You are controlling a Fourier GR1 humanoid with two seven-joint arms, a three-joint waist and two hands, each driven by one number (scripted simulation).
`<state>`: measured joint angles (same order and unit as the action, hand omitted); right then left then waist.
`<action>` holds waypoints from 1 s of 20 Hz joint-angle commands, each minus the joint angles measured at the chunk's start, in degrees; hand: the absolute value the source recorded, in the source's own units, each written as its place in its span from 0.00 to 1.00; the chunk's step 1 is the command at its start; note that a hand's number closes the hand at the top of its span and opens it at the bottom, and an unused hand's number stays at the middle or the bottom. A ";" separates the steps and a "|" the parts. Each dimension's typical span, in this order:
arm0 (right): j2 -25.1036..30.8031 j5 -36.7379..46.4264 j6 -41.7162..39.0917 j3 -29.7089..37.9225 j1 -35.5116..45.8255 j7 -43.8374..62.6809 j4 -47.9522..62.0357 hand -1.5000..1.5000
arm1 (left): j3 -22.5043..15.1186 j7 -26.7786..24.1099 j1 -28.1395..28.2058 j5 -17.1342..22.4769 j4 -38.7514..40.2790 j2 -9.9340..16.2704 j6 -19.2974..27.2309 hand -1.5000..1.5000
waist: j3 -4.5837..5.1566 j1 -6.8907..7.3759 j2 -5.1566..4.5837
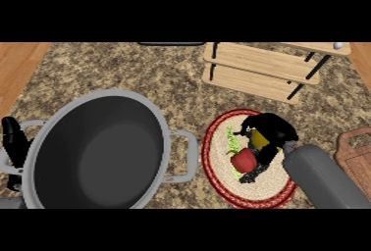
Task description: Pick the lemon from the placemat and place it in the tiered shelf
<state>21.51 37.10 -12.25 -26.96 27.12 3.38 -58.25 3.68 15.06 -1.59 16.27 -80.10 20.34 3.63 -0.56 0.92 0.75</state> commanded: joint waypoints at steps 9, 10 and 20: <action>-16.41 -1.04 5.63 4.57 1.60 17.63 0.19 1.00 | -3.74 1.25 -1.34 -2.98 1.98 -4.36 0.22 0.50 | 0.62 -1.37 -0.72; -20.75 -0.28 8.72 4.64 1.84 22.43 1.36 1.00 | -3.47 1.29 -0.02 -1.61 1.56 -4.31 -1.42 0.50 | 0.64 -0.78 -0.76; -21.44 2.52 27.82 -3.45 11.88 42.96 -13.31 1.00 | -3.08 1.40 0.09 -2.89 1.95 -5.10 -1.15 0.50 | 0.63 -1.13 -0.36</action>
<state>1.49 37.35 9.82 -28.53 35.62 39.54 -65.32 5.32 16.78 -1.76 15.04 -79.52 19.49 2.49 -0.50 0.74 0.35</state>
